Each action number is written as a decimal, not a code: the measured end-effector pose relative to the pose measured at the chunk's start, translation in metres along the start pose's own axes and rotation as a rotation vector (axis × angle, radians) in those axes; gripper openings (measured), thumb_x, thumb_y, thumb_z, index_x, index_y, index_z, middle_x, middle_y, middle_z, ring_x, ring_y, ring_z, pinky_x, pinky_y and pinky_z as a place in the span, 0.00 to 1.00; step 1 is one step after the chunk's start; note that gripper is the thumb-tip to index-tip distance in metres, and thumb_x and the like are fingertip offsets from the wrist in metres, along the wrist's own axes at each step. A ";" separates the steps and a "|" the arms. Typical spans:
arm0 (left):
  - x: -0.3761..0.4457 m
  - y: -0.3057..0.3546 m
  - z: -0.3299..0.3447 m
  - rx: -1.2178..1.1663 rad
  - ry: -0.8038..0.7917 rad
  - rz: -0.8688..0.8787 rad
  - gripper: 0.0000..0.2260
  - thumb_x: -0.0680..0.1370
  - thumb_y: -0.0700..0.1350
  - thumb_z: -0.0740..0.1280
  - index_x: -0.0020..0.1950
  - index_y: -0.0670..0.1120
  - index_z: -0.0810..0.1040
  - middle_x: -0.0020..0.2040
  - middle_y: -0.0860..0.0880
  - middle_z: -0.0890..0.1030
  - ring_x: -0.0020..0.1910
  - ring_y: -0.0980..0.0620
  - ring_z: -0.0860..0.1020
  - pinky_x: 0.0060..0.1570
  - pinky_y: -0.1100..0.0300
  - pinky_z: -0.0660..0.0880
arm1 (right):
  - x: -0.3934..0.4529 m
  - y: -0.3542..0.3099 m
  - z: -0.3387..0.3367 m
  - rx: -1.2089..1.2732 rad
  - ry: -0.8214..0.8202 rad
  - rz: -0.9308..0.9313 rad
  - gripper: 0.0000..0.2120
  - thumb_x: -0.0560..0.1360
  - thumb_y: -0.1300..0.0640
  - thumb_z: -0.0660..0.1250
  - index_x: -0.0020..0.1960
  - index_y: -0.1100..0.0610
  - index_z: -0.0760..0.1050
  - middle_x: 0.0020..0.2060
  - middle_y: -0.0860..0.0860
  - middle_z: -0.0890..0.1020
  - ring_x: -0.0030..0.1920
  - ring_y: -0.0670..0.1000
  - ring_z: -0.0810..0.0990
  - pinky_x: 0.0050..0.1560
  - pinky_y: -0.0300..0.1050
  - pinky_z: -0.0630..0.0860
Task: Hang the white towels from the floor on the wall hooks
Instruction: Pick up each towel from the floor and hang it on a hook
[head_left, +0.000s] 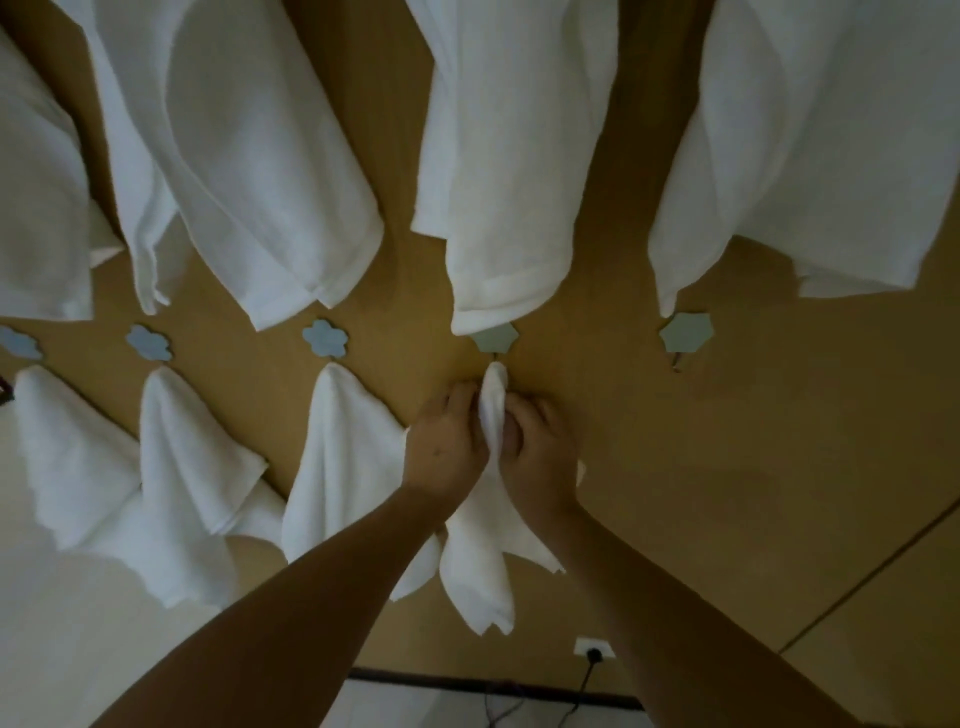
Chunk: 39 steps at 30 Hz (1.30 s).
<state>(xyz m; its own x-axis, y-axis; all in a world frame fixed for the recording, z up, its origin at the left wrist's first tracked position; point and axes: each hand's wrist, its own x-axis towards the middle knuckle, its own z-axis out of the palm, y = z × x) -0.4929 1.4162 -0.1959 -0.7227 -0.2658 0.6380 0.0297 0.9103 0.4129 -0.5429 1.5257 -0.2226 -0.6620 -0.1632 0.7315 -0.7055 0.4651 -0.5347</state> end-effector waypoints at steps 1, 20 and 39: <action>-0.003 0.002 0.002 -0.046 -0.020 -0.049 0.07 0.80 0.42 0.62 0.53 0.41 0.78 0.45 0.46 0.79 0.40 0.49 0.76 0.37 0.64 0.69 | -0.002 -0.004 0.000 0.070 0.002 0.055 0.05 0.78 0.64 0.67 0.50 0.62 0.81 0.38 0.53 0.82 0.37 0.50 0.78 0.37 0.41 0.73; -0.003 -0.042 -0.013 -0.299 -0.397 -0.021 0.11 0.82 0.47 0.59 0.57 0.43 0.76 0.45 0.47 0.81 0.43 0.48 0.80 0.42 0.58 0.75 | -0.023 -0.048 -0.017 0.169 -0.173 0.625 0.10 0.76 0.57 0.63 0.51 0.45 0.80 0.44 0.40 0.83 0.45 0.42 0.81 0.46 0.34 0.76; -0.136 0.135 -0.117 -0.515 -0.592 0.835 0.13 0.79 0.51 0.60 0.60 0.48 0.76 0.58 0.49 0.77 0.54 0.49 0.74 0.47 0.56 0.74 | -0.216 -0.209 -0.243 -0.783 0.039 0.889 0.28 0.74 0.50 0.67 0.73 0.50 0.68 0.62 0.54 0.79 0.62 0.56 0.76 0.59 0.49 0.75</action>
<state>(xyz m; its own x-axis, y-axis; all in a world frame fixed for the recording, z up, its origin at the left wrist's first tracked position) -0.3098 1.5381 -0.1514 -0.5520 0.6758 0.4884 0.8337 0.4583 0.3081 -0.1913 1.6748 -0.1658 -0.8243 0.5063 0.2535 0.3538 0.8101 -0.4675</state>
